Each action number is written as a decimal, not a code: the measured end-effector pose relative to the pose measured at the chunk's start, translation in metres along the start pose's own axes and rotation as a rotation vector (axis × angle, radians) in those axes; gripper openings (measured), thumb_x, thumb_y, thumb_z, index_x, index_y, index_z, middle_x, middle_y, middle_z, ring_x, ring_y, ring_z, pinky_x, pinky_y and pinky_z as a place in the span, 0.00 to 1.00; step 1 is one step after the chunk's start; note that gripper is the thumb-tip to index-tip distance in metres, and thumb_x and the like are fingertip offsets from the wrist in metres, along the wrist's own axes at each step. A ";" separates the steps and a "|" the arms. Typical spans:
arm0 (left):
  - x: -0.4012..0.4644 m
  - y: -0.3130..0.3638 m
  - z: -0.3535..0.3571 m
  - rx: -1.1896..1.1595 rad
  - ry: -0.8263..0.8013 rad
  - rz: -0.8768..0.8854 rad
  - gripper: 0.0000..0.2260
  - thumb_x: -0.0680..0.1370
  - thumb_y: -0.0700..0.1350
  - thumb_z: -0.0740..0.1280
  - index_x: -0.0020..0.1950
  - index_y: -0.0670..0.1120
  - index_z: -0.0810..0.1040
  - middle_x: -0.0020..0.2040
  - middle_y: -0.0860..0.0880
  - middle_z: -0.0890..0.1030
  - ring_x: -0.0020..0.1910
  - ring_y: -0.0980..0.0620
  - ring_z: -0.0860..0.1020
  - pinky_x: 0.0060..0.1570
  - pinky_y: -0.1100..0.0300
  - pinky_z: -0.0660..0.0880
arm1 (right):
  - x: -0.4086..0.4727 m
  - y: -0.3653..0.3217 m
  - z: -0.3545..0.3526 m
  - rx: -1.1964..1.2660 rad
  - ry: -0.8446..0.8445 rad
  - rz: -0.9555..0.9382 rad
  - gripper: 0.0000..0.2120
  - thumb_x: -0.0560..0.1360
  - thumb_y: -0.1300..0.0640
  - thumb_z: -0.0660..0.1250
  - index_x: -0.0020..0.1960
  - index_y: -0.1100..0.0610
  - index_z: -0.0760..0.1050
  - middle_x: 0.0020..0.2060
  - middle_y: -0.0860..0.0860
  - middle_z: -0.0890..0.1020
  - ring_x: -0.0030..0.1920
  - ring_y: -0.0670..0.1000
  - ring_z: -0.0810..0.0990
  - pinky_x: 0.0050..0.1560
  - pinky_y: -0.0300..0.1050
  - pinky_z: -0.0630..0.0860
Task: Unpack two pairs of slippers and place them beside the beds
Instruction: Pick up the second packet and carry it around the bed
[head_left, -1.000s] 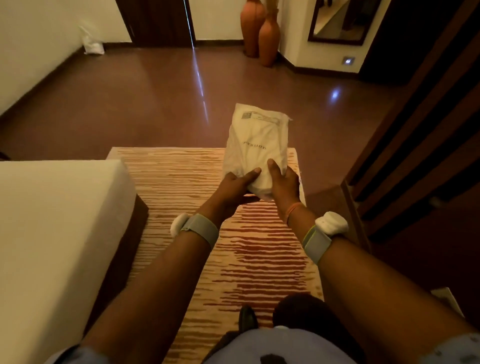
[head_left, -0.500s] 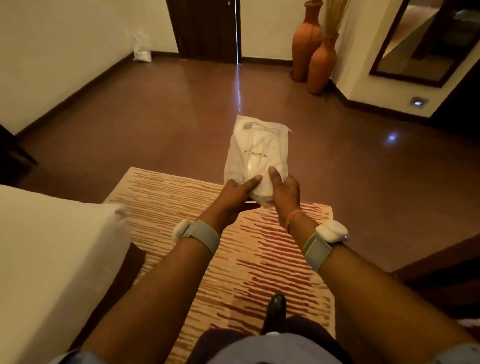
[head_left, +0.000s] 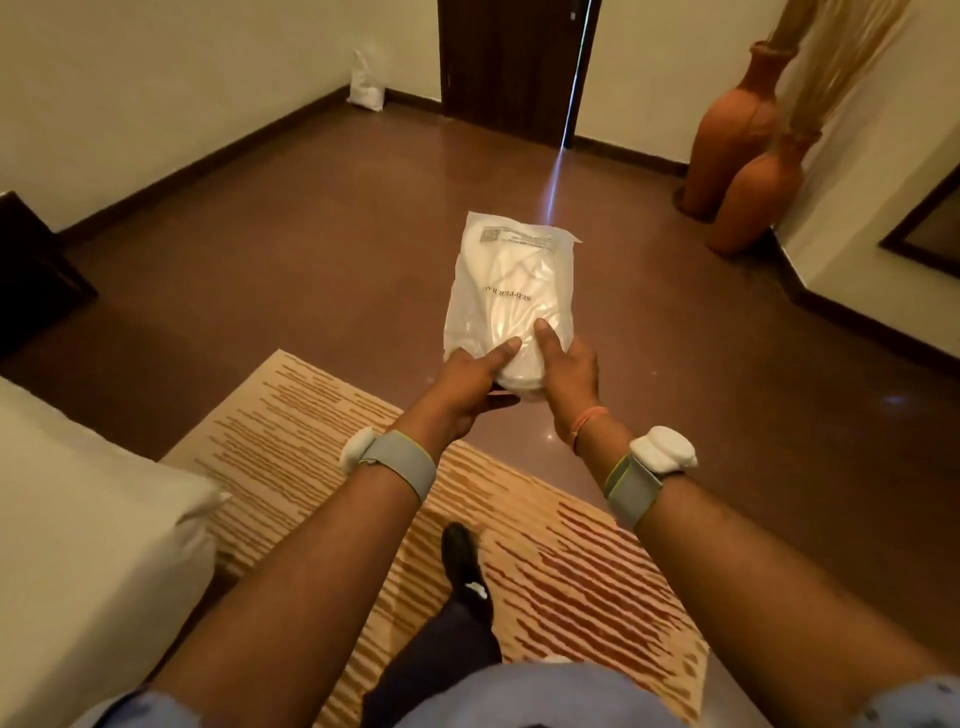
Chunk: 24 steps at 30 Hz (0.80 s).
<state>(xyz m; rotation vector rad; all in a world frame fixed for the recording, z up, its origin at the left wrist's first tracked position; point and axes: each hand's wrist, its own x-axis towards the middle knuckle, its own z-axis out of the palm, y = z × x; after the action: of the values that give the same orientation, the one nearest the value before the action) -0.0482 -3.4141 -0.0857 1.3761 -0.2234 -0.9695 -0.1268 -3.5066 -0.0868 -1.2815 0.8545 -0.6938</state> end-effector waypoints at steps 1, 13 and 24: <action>0.010 0.003 -0.002 0.007 -0.005 0.003 0.19 0.77 0.48 0.70 0.66 0.44 0.74 0.55 0.44 0.83 0.49 0.45 0.83 0.46 0.52 0.83 | 0.009 0.001 0.004 0.003 -0.007 -0.009 0.13 0.77 0.51 0.67 0.58 0.57 0.78 0.48 0.53 0.84 0.48 0.51 0.84 0.47 0.43 0.81; 0.282 0.159 -0.085 -0.044 0.160 0.000 0.18 0.78 0.48 0.70 0.65 0.45 0.74 0.53 0.45 0.83 0.49 0.45 0.83 0.47 0.52 0.82 | 0.302 -0.036 0.187 0.017 -0.169 0.068 0.12 0.77 0.51 0.67 0.57 0.56 0.78 0.50 0.55 0.85 0.51 0.55 0.84 0.52 0.53 0.81; 0.524 0.269 -0.176 -0.159 0.427 0.030 0.14 0.77 0.48 0.71 0.60 0.47 0.76 0.51 0.47 0.84 0.48 0.47 0.84 0.46 0.52 0.82 | 0.561 -0.047 0.363 -0.034 -0.467 0.111 0.11 0.77 0.50 0.67 0.55 0.56 0.78 0.49 0.56 0.85 0.49 0.56 0.84 0.50 0.57 0.82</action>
<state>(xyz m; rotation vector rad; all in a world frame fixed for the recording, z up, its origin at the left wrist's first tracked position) 0.5079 -3.6767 -0.0934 1.3928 0.1517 -0.6340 0.4775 -3.7945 -0.1016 -1.3435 0.5486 -0.2723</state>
